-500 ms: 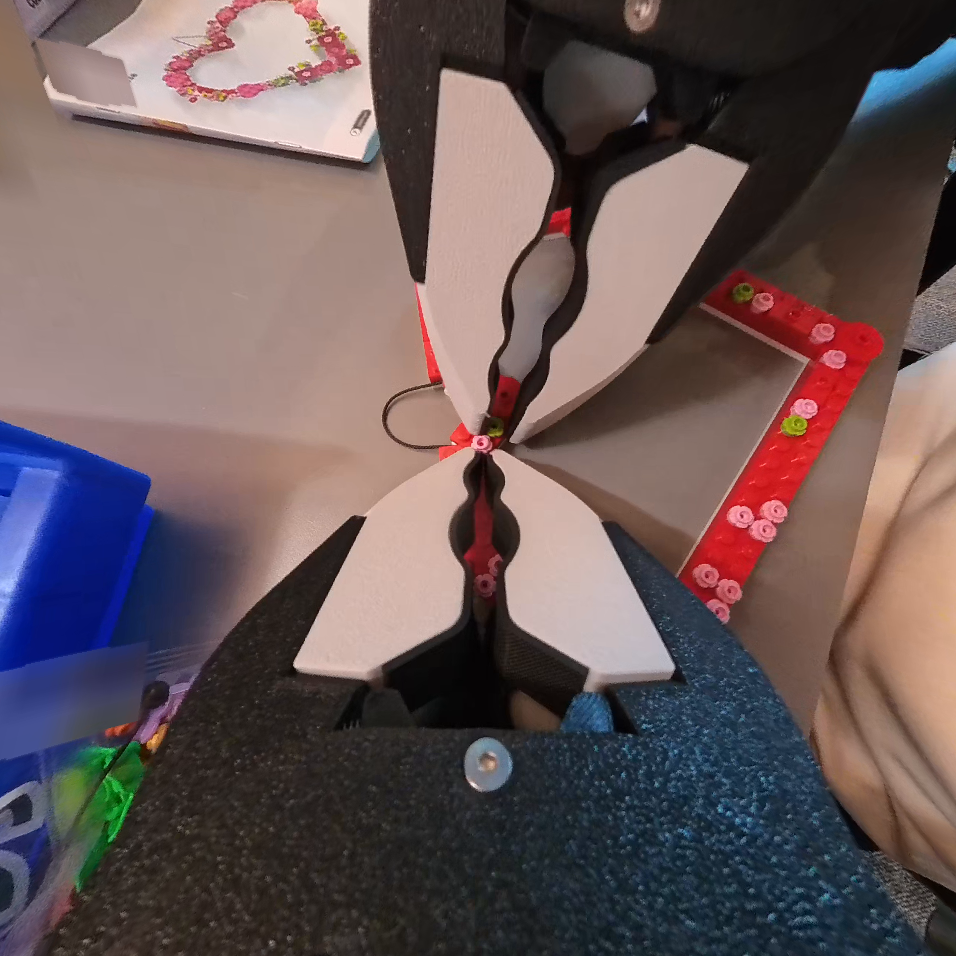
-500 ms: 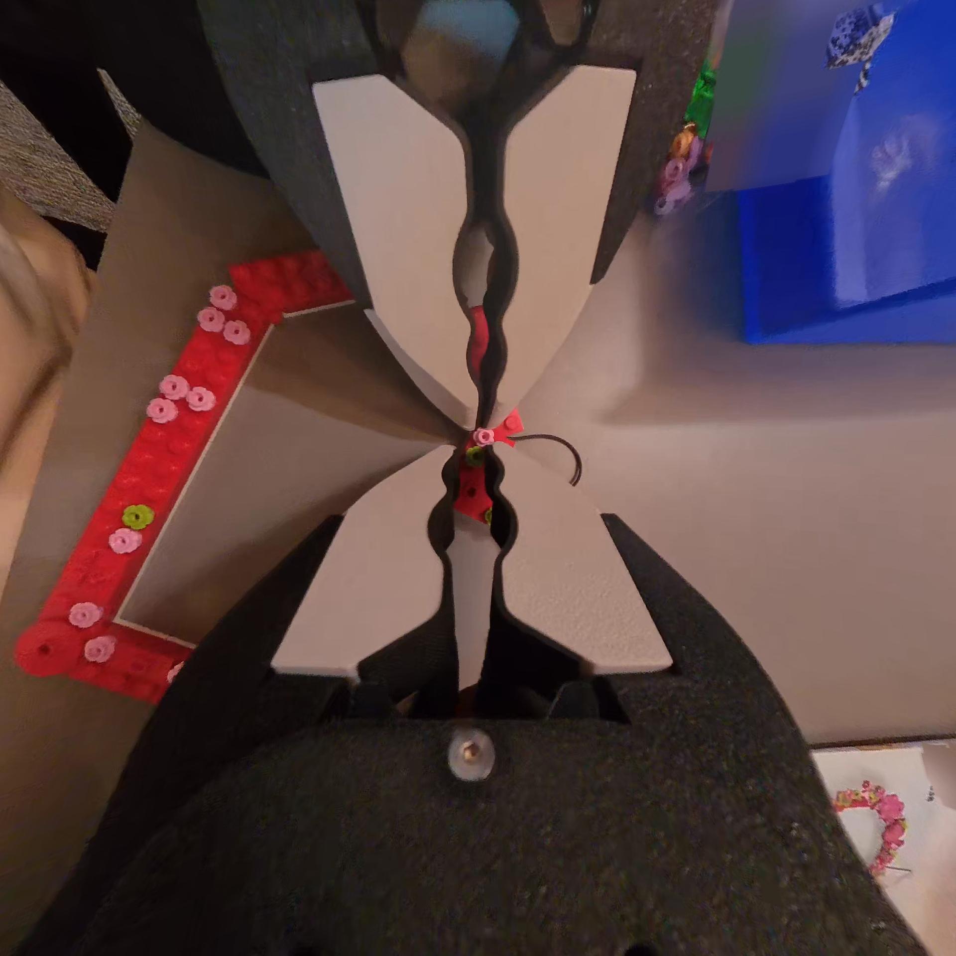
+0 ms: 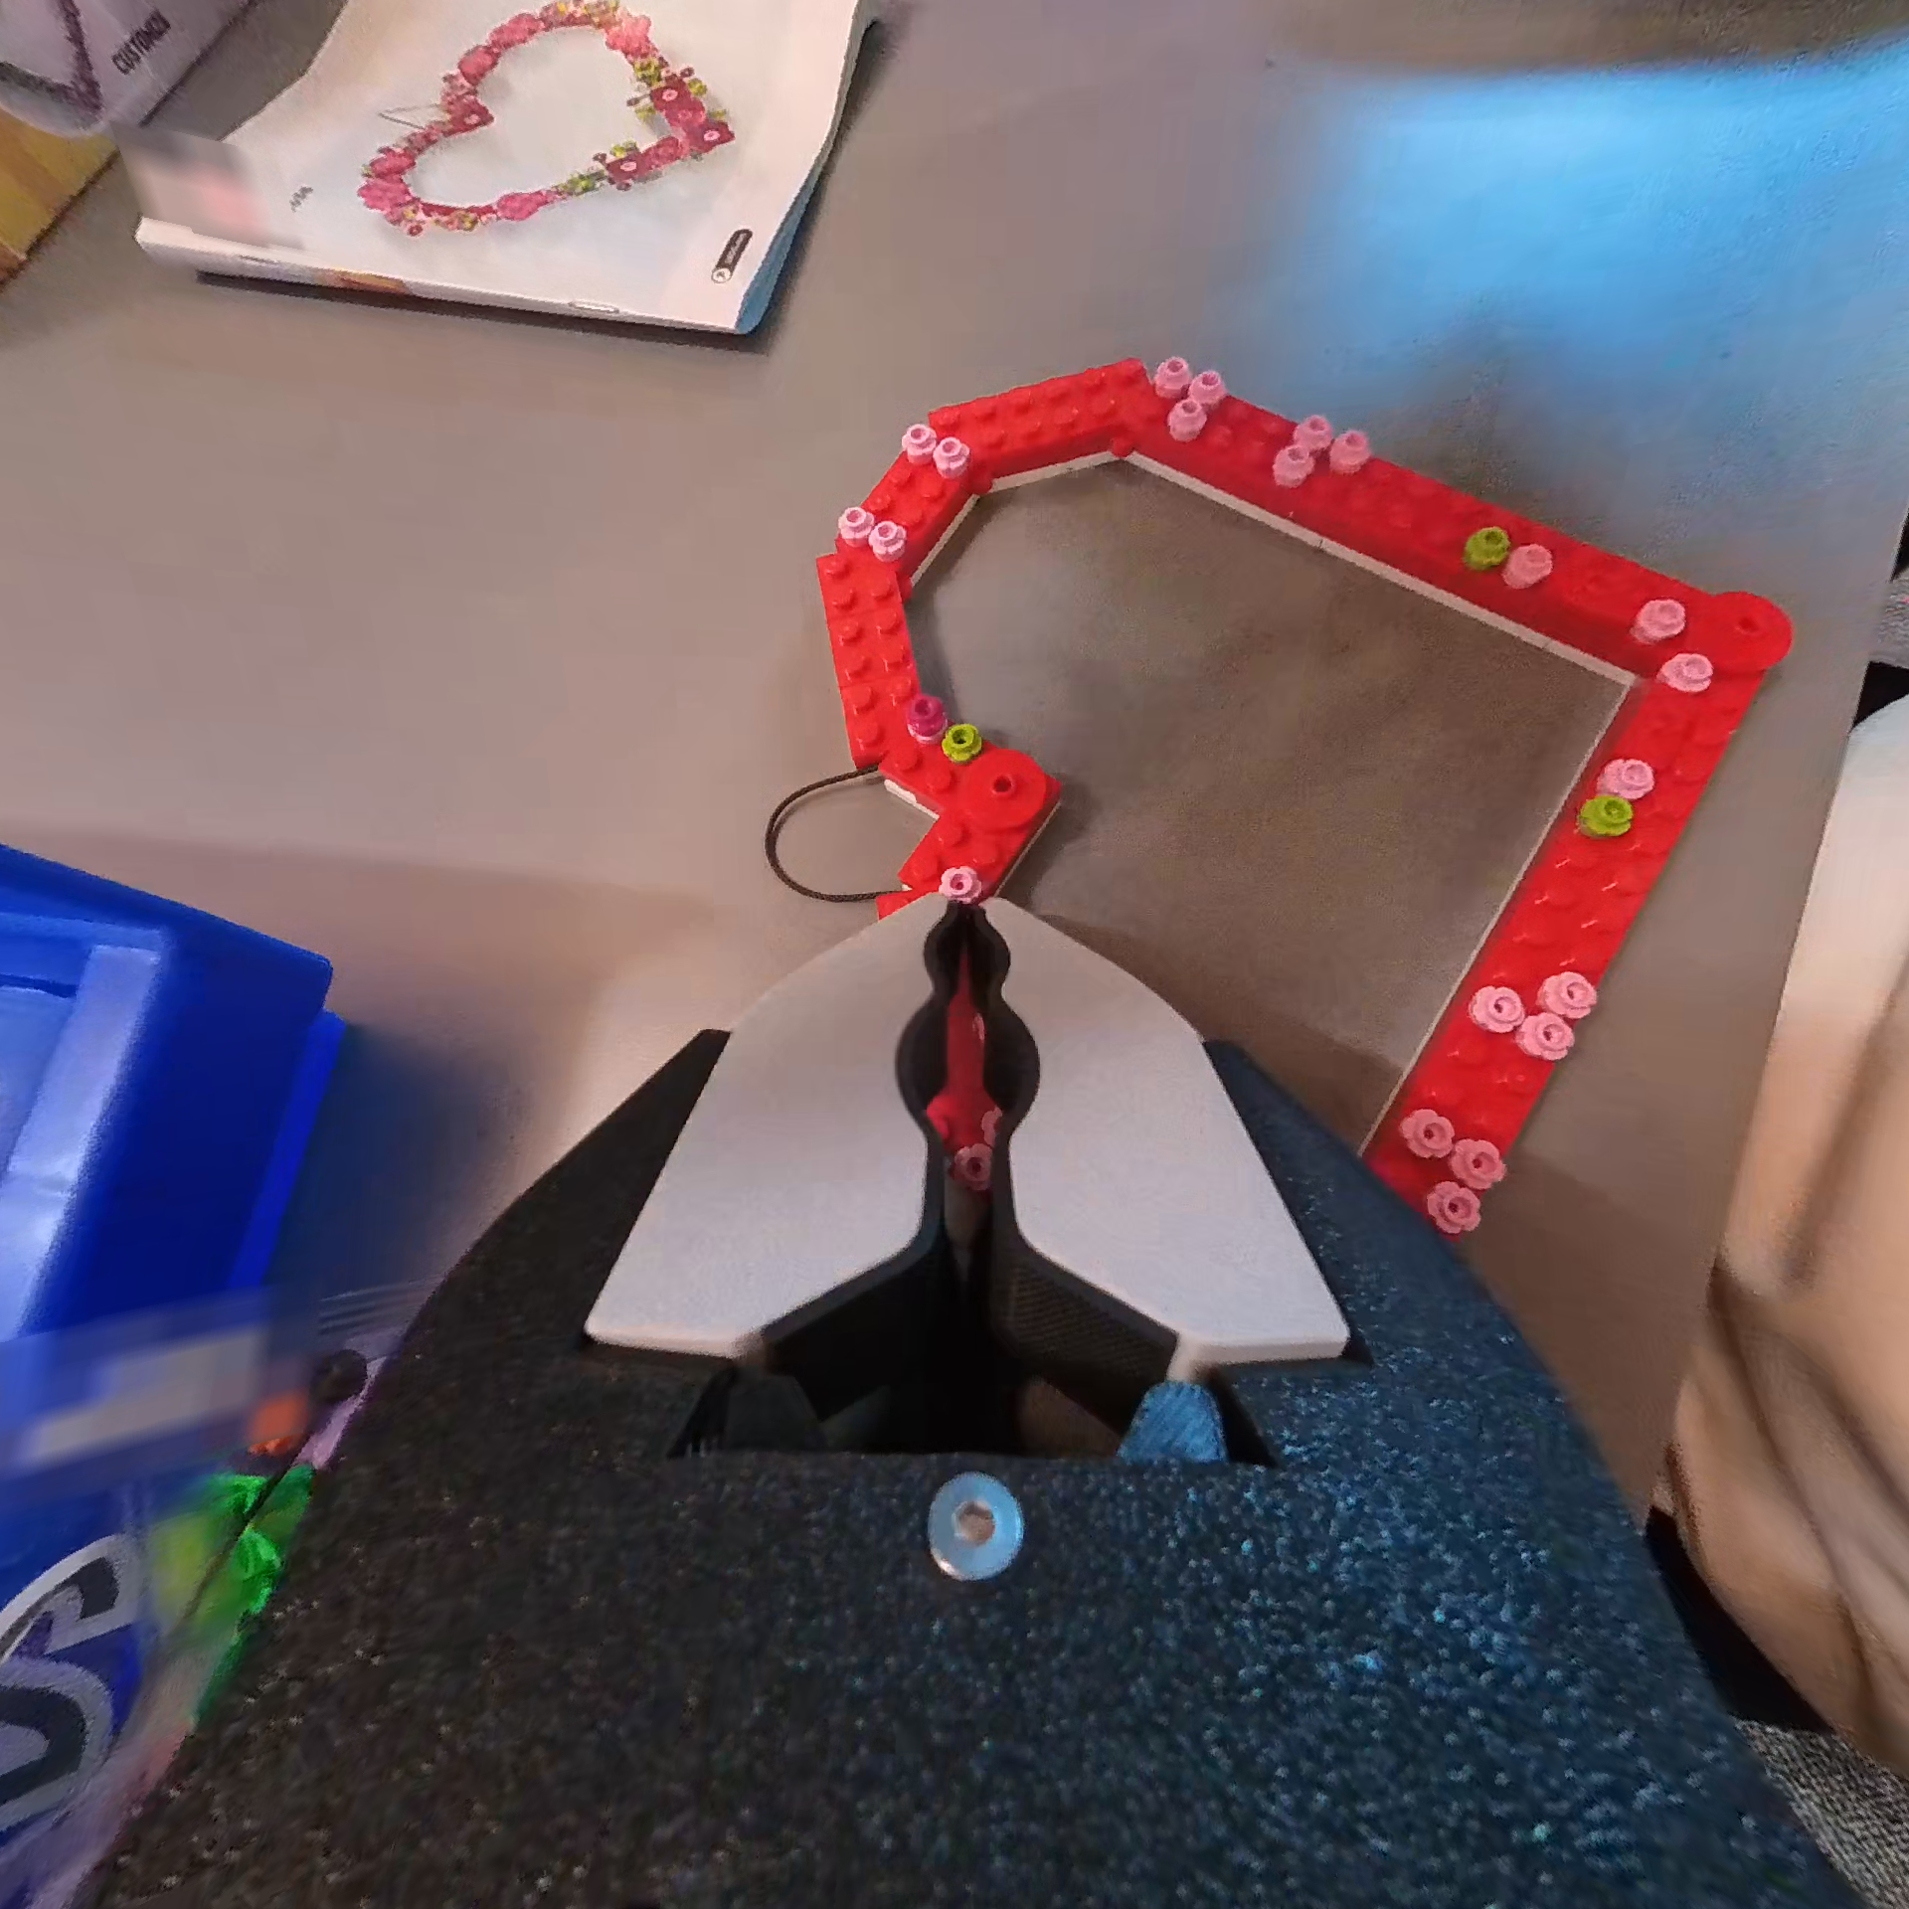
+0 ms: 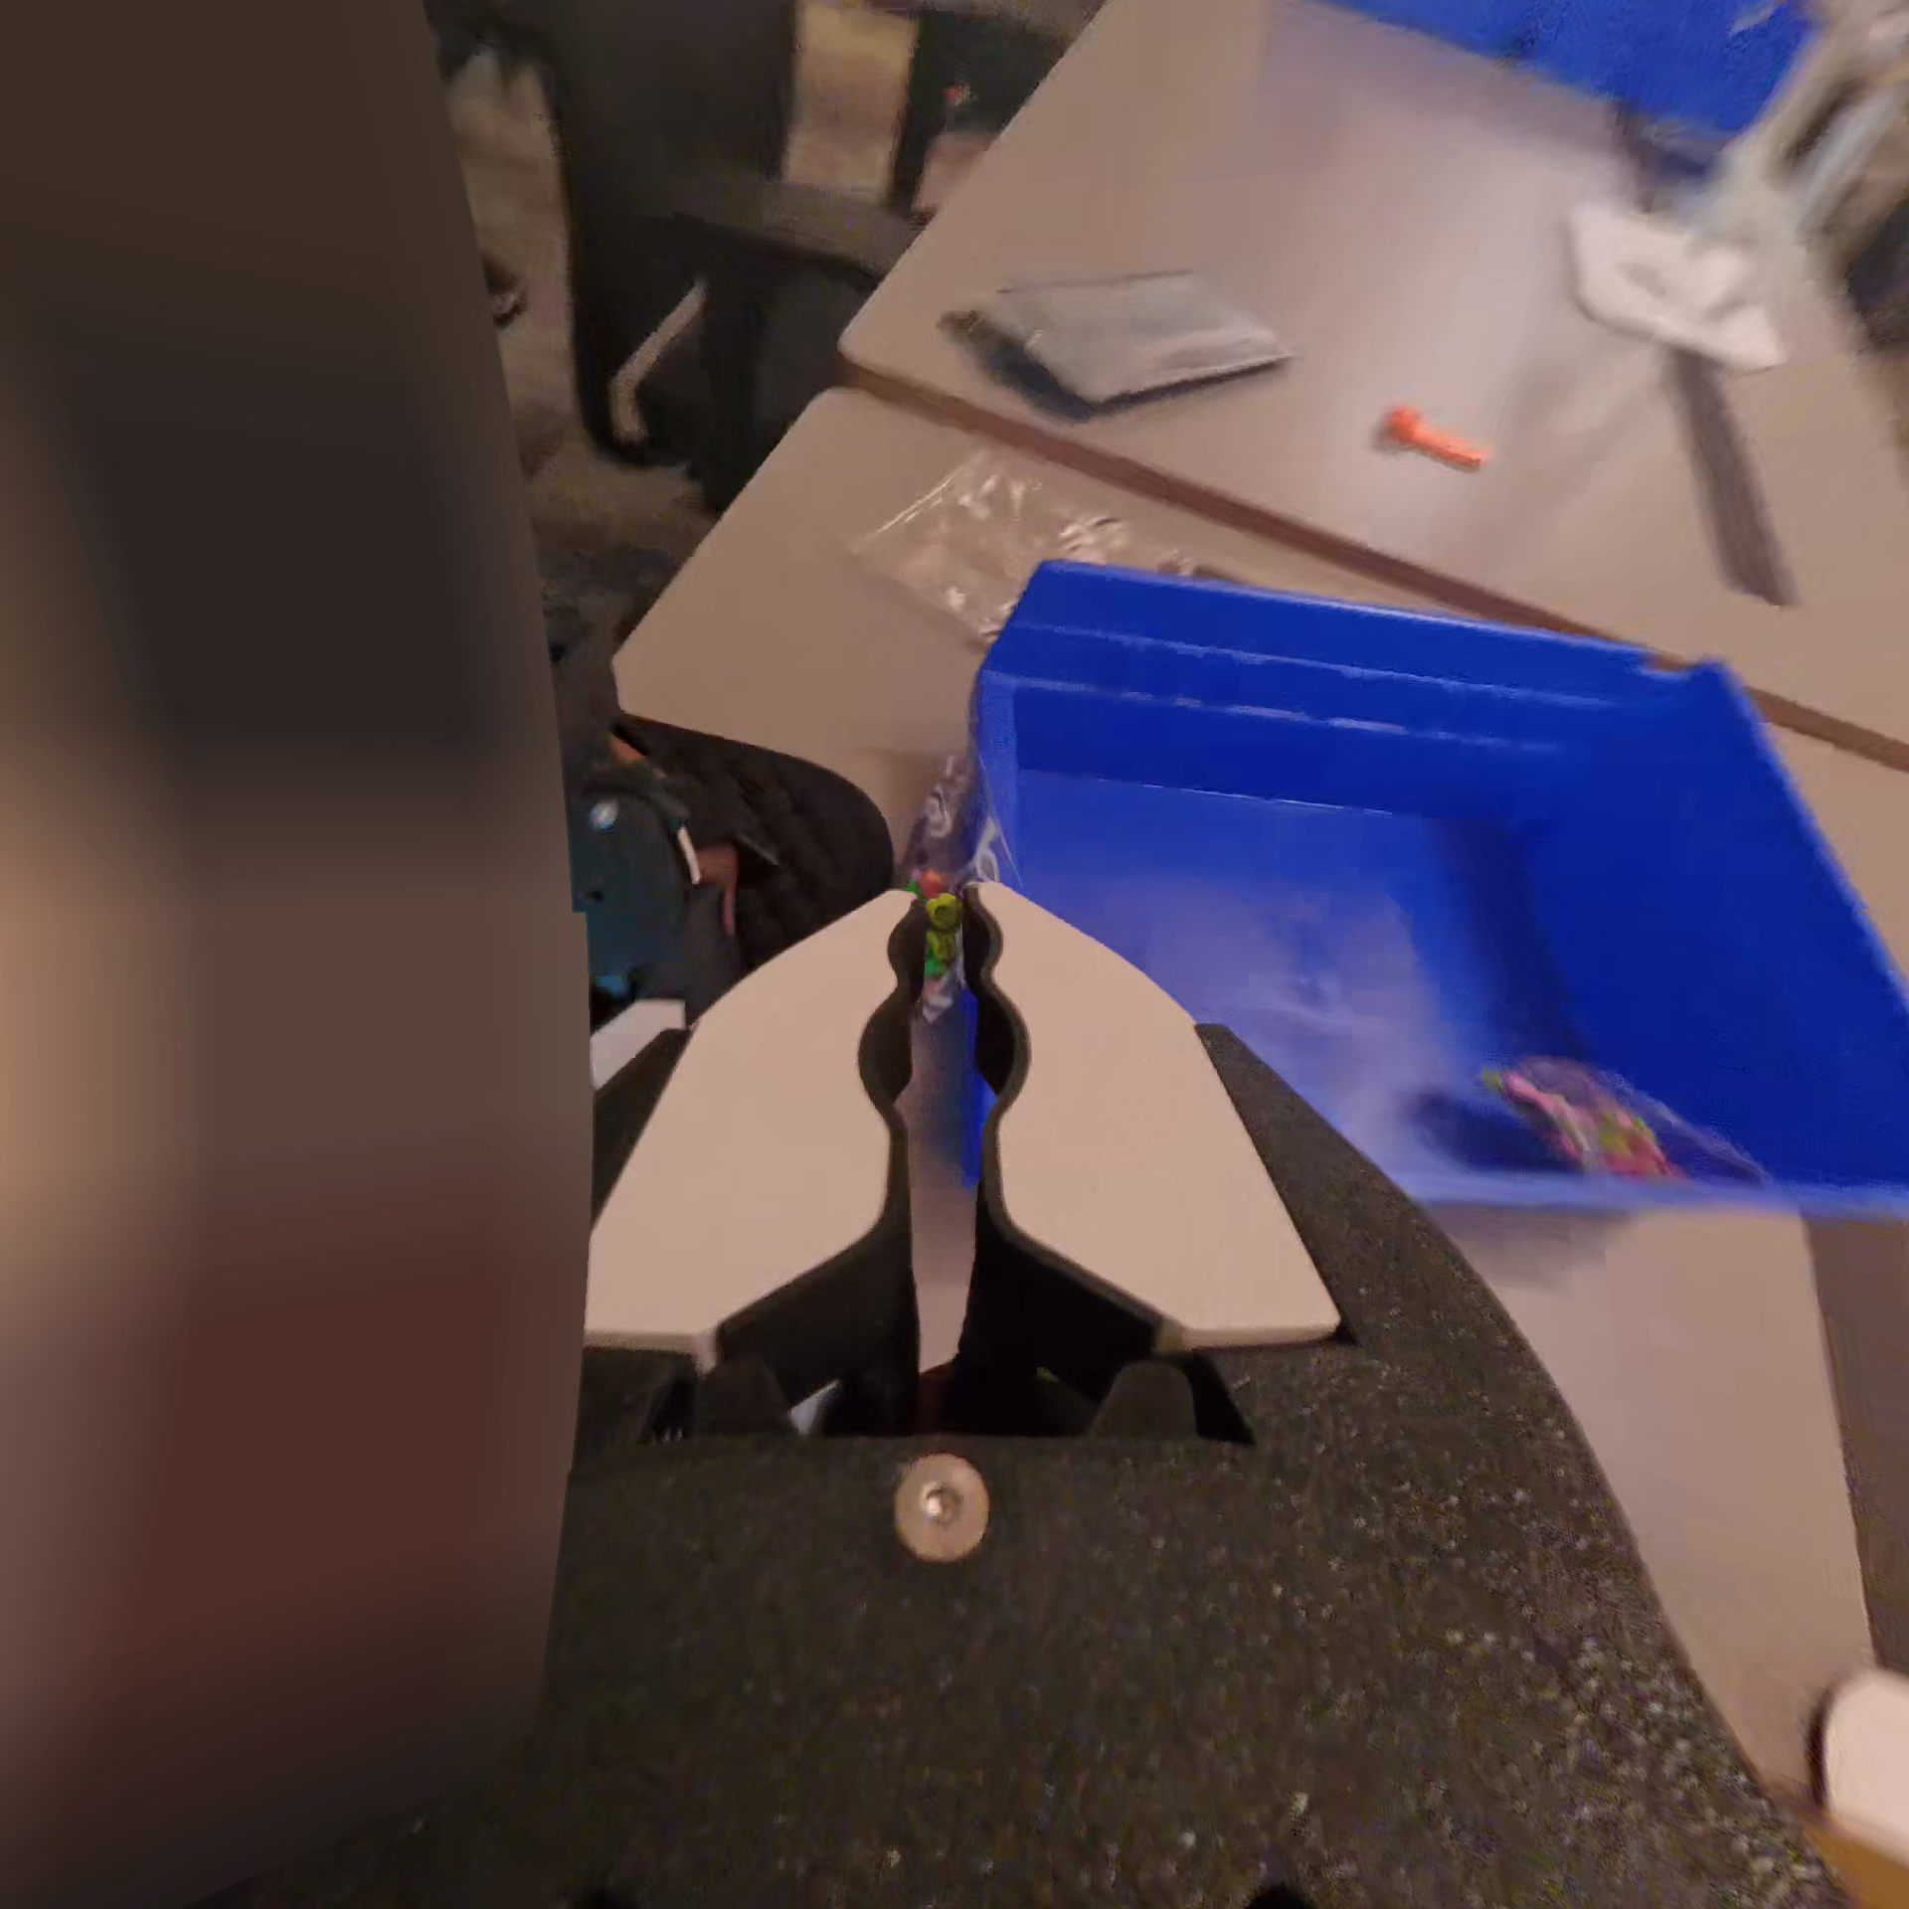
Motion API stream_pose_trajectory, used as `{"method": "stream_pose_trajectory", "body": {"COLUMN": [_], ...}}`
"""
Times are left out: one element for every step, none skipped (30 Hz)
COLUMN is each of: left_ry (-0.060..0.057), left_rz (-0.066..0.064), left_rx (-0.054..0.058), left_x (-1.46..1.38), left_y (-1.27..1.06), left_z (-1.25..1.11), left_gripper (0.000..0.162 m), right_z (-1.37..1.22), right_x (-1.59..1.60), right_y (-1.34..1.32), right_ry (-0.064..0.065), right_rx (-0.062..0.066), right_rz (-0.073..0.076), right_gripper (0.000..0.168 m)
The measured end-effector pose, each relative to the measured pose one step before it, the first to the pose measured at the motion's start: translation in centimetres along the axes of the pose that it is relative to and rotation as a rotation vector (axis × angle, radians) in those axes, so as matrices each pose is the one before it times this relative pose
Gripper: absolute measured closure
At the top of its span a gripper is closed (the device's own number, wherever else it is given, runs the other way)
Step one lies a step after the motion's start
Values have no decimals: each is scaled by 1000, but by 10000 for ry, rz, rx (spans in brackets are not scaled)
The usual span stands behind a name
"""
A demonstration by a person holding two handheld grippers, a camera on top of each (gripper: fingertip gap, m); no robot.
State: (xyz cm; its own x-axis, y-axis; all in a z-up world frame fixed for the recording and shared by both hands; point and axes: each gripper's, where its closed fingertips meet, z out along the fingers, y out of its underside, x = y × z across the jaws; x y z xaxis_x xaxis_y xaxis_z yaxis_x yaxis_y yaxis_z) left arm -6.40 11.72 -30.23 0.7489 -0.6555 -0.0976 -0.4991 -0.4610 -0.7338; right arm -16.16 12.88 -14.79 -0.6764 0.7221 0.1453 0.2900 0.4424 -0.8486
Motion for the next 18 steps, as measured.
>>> {"method": "stream_pose_trajectory", "body": {"left_ry": [1,16,11,-13,-39,-51,-40,-15,5,9,12,19,14,1,-3,6,8,5], "left_rz": [0,-16,-16,12,43,58,49,17,-6,-11,-12,-24,-16,0,7,-6,-6,-3], "left_rx": [-2,1,2,-1,1,2,-1,1,0,-1,2,0,-1,-4,-3,-4,-3,0], "left_x": [-5,-4,5,-11,4,-2,-2,-2,-4,-8,1,0,-5,1,-2,5,0,-5], "left_y": [-2,4,3,8,4,6,5,5,1,3,-4,1,-3,5,-2,-6,5,0], "left_z": [4,0,-1,4,-2,-10,-4,4,2,3,-8,6,9,-3,2,-4,-1,2], "left_gripper": [161,161,161,161,161,161,161,161,161,161,161,161,161,161,161,161,161,161], "right_z": [2106,2009,1753,1458,1168,891,633,397,73,-174,-276,-290,-227,-154,-62,-19,46,70], "right_x": [132,259,433,323,260,141,197,99,-111,29,-54,-111,-14,-9,-101,-124,-264,-475], "right_y": [-63,208,368,447,317,396,456,313,204,-298,-393,-107,80,118,68,-6,-55,-89], "right_ry": [-660,-540,-380,-407,-325,-251,-63,1,-50,118,73,-25,19,14,-53,-78,-194,-352], "right_rx": [-646,-646,-545,-441,-246,-224,-231,-118,-97,219,285,40,-107,-137,-93,-41,-3,22], "right_rz": [-156,-145,-80,11,94,80,34,-15,-16,-61,-66,-39,11,-18,-64,-34,28,80], "right_gripper": [162,162,162,161,161,161,161,161,161,158,151,150,148,148,147,147,146,141]}}
